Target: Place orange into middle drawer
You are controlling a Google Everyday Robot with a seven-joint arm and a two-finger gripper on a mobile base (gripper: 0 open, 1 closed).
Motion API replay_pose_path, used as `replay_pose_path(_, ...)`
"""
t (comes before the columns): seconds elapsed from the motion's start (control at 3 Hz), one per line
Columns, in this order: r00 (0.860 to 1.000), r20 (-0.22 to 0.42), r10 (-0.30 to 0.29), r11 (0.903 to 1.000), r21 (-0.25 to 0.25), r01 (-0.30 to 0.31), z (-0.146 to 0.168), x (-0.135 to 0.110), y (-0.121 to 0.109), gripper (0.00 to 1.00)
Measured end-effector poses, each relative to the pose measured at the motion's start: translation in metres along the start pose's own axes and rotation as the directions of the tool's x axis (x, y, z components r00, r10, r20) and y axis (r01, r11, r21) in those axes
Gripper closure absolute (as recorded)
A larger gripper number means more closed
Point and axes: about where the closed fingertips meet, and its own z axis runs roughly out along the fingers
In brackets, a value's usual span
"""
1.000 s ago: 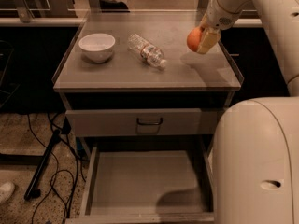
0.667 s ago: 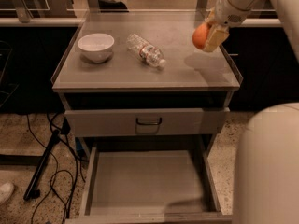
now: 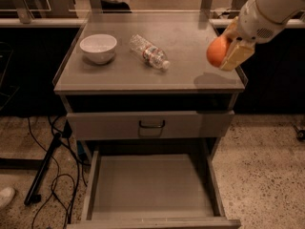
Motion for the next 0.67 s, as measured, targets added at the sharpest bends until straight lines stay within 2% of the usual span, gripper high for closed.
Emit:
replay_pose_path(0.33,1.000,-0.011,-0.002,0.9994,-0.035,0.002,0.0168,0.0026,0.0065,1.00)
replay_pose_path(0.67,0.999,-0.008,0.036,0.9987,-0.036,-0.037,0.0216,0.0060,0.0114,1.00)
